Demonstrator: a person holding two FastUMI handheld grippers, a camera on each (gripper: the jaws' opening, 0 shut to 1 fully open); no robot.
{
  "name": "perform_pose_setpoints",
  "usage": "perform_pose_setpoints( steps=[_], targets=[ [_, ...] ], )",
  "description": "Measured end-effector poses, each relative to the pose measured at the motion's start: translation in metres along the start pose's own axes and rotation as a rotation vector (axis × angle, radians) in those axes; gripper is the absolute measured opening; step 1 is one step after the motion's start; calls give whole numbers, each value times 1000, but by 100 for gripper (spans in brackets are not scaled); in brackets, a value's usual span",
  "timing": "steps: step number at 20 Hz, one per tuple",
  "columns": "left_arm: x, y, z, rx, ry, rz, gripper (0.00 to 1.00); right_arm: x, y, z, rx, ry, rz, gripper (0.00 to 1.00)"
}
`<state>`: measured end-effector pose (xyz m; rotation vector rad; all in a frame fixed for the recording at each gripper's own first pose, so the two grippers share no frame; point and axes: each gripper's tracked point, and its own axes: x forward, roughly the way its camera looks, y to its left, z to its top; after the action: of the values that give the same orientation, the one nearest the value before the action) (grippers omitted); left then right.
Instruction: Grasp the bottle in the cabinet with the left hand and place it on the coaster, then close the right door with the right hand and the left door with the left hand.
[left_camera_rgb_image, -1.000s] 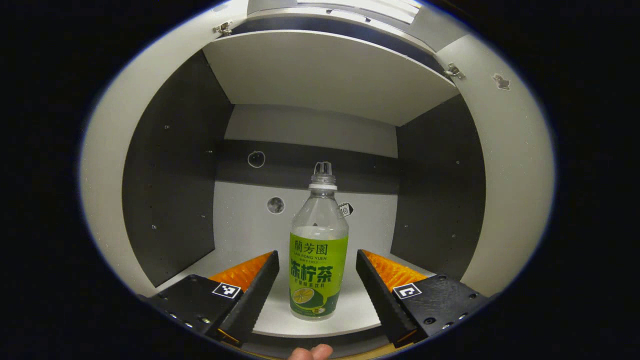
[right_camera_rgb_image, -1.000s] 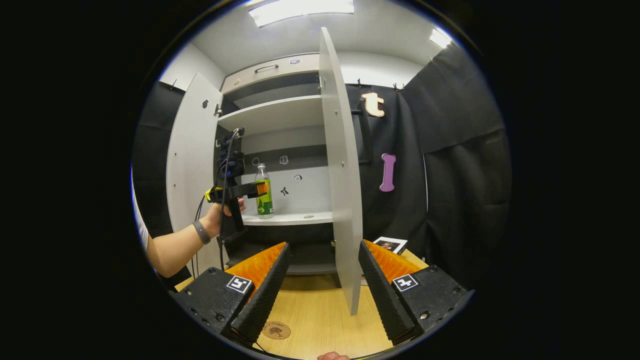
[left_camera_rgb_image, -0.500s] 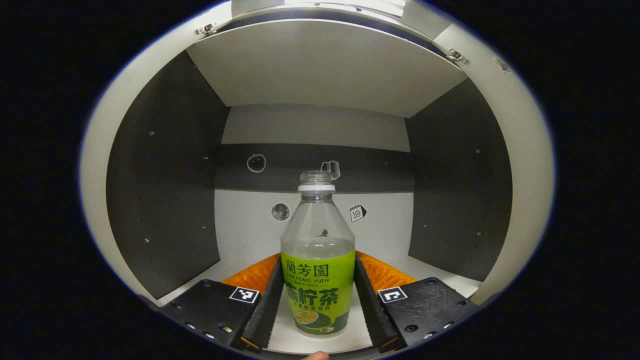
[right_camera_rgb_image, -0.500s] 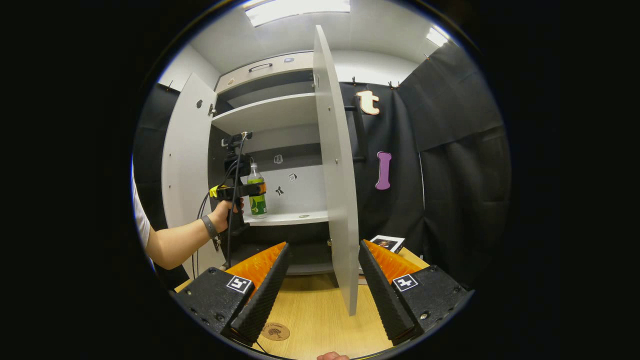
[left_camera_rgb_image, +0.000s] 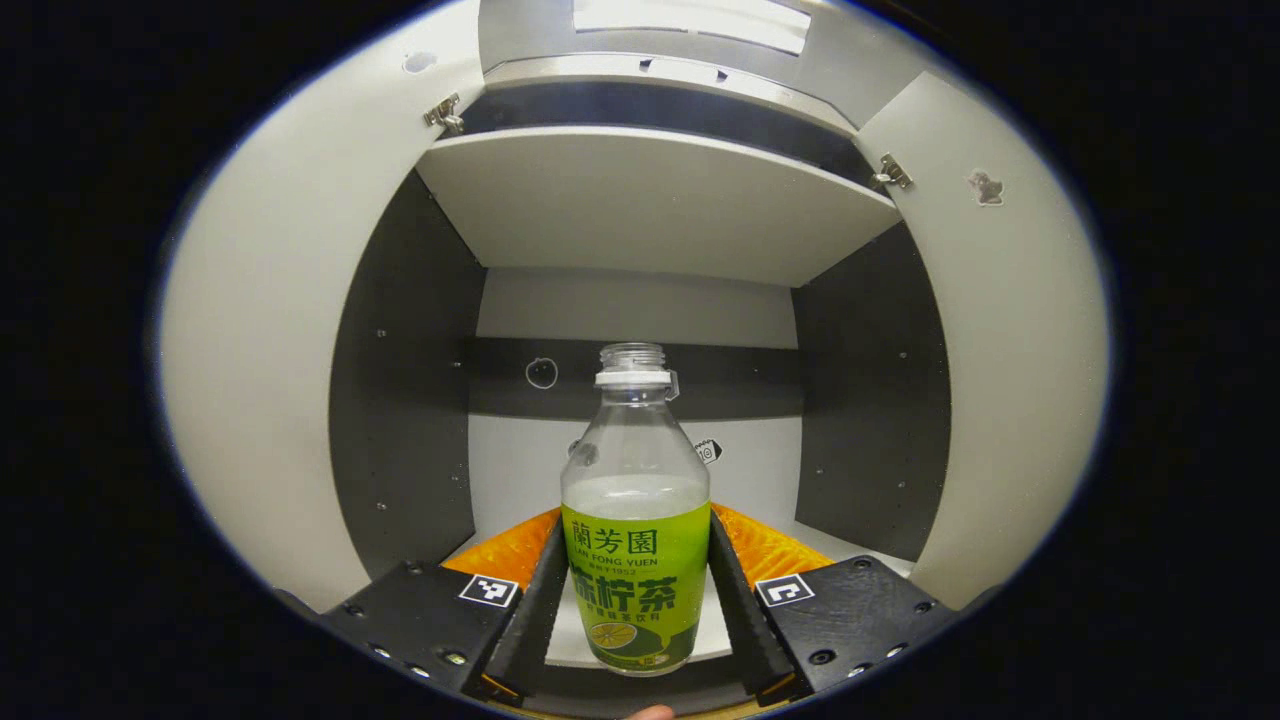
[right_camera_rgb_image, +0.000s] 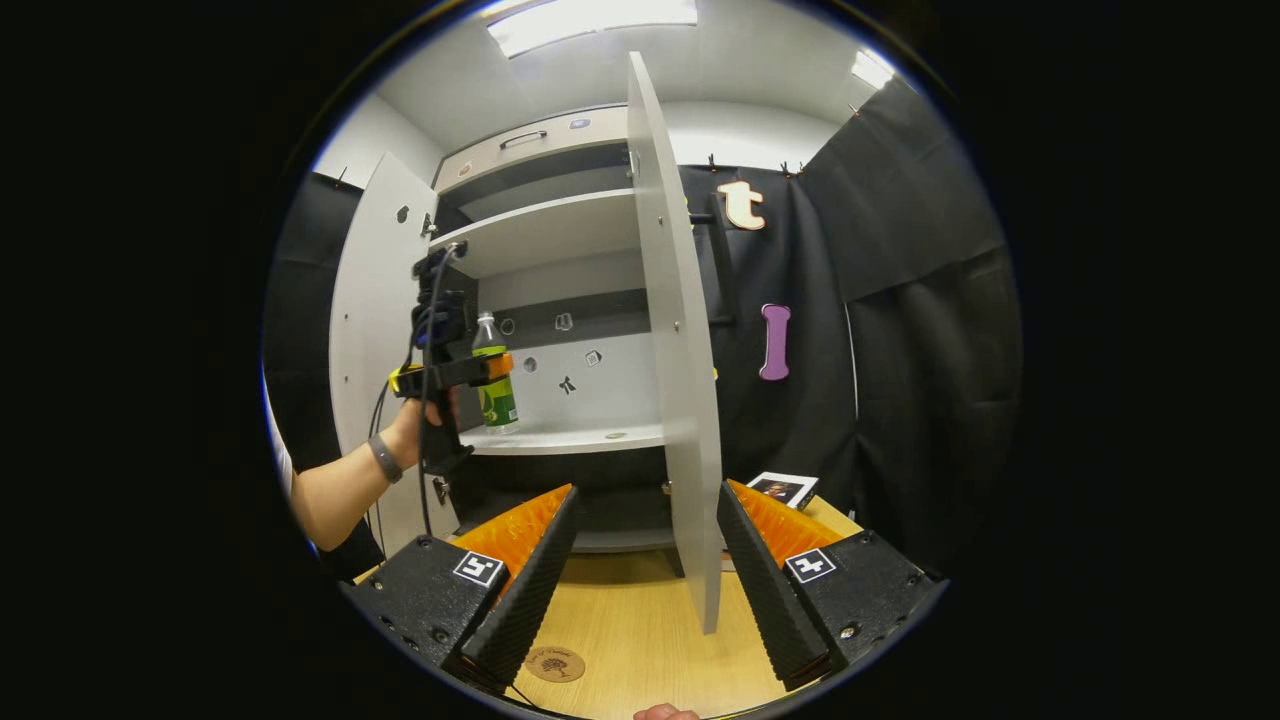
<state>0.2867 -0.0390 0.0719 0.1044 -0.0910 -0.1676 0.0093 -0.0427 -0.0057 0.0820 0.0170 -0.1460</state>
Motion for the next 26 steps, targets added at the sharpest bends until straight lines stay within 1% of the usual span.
perform_pose_setpoints(
  steps=[2, 3, 4, 6, 8, 10, 12, 13, 14, 15, 16, 17, 18, 20, 24, 26],
  targets=[
    [-24, 1, 3, 3, 9, -6, 71, -1, 3, 4, -7, -4, 30, 84],
    [-37, 0, 2, 8, 8, -6, 75, -2, 7, 5, -19, -7, 41, 84],
    [-51, -4, -1, 9, 14, -17, 71, -5, 11, 7, -23, -11, 52, 84],
    [-79, -18, -15, 12, 27, -38, 71, -9, 16, 10, -4, -16, 81, 84],
    [-104, -26, -32, 18, 26, -31, 71, -10, 16, 14, 10, -10, 103, 84],
    [-129, -37, -62, 4, 45, -26, 71, -13, 15, 24, 3, -11, 114, 84],
    [-152, -48, -94, 11, 56, -20, 71, -15, 10, 37, -7, -17, 107, 84],
    [-161, -52, -112, 20, 65, -11, 75, -18, 8, 44, -10, -21, 106, 84],
    [-171, -57, -132, 19, 82, 0, 71, -20, 7, 52, -10, -26, 105, 84],
    [-179, -62, -152, 12, 100, 10, 71, -22, 6, 60, -7, -33, 107, 84],
    [-186, -67, -171, 4, 115, 24, 75, -24, 4, 67, -5, -36, 105, 84],
    [-193, -71, -190, 1, 133, 37, 71, -26, 1, 72, -4, -35, 96, 84],
    [-200, -78, -206, 4, 141, 41, 71, -29, -3, 75, -6, -36, 86, 84],
    [-209, -91, -229, 9, 144, 48, 71, -35, -11, 80, -14, -30, 52, 84],
    [-217, -110, -259, -26, 152, 59, 71, -45, -20, 81, -16, -7, 2, 84],
    [-220, -115, -281, 6, 191, 63, 71, -51, -26, 84, -12, -5, -23, 84]
  ],
)
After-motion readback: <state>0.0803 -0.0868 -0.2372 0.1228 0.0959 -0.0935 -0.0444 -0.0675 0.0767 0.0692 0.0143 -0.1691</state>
